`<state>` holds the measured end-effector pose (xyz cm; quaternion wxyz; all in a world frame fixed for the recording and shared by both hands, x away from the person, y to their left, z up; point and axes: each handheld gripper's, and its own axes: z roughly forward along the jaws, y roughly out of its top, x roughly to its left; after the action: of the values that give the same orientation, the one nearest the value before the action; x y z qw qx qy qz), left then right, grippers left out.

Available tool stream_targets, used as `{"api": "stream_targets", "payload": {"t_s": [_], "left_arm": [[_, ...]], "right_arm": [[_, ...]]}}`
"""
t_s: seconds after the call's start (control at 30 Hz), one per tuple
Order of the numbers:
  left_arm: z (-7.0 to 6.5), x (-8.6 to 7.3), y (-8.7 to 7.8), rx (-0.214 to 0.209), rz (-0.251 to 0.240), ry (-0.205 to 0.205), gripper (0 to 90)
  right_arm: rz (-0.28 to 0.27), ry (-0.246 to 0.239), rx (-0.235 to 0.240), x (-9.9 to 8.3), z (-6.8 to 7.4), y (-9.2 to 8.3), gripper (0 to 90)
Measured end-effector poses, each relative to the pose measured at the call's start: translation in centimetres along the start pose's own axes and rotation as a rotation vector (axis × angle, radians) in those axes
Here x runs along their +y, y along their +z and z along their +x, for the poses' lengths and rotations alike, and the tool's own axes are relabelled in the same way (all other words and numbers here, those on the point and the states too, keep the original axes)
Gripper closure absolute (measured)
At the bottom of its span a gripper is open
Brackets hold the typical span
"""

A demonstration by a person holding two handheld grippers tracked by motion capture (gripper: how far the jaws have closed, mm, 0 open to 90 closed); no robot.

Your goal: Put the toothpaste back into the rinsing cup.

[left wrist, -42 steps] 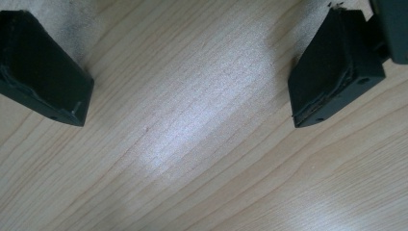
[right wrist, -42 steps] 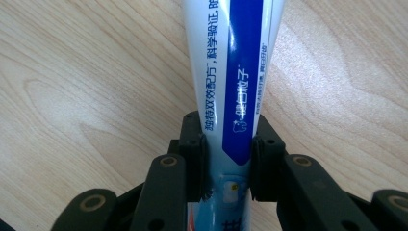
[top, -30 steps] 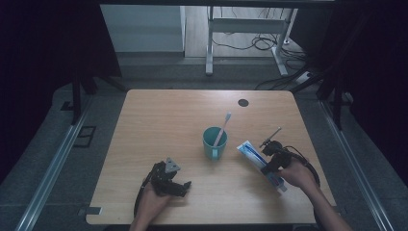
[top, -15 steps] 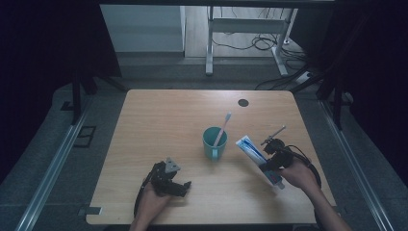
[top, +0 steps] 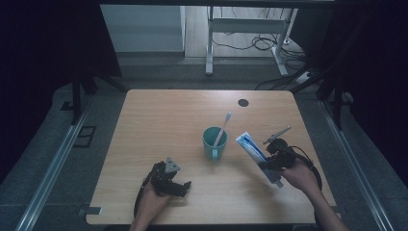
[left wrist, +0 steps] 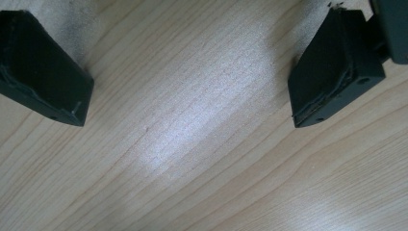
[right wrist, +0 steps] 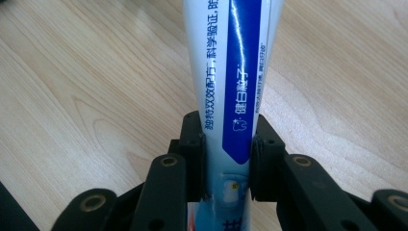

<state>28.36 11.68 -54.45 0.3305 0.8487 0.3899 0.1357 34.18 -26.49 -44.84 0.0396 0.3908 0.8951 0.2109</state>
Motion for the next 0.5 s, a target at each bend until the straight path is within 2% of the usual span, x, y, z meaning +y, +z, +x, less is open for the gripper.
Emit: {"api": "stream_targets", "payload": {"t_s": [0.33,0.37,0.47,0.5], "left_arm": [[0.0,0.0,0.0,0.0,0.002,0.005,2.3],[0.0,0.0,0.0,0.0,0.002,0.006,2.3],[0.0,0.0,0.0,0.0,0.0,0.007,2.2],[0.0,0.0,0.0,0.001,0.0,0.006,2.2]], "right_arm": [[-0.093,-0.008,0.008,-0.3,0.2,-0.7,71.5],[-0.116,-0.015,0.012,-0.4,0.3,-0.8,71.5],[-0.137,-0.024,0.007,-0.5,0.5,-0.9,71.5],[-0.162,-0.032,0.007,-0.6,0.6,-1.1,71.4]]}}
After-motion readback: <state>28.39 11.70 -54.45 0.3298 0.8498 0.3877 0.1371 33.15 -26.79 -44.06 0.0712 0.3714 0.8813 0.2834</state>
